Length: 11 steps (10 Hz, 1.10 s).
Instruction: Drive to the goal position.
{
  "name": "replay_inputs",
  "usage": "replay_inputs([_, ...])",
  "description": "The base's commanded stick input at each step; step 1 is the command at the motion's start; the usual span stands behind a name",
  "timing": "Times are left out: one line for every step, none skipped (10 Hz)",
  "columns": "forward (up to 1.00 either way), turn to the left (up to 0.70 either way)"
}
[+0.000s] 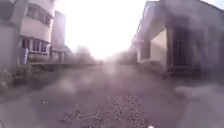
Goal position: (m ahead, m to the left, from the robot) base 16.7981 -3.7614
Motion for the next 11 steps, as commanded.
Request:
replay_inputs([1.00,0.00])
replay_inputs([1.00,0.00])
replay_inputs([1.00,0.00])
replay_inputs([1.00,0.00])
replay_inputs([1.00,0.00])
replay_inputs([1.00,0.00])
replay_inputs([1.00,0.00])
replay_inputs([1.00,0.00])
replay_inputs([1.00,0.00])
replay_inputs([1.00,0.00])
replay_inputs([1.00,0.00])
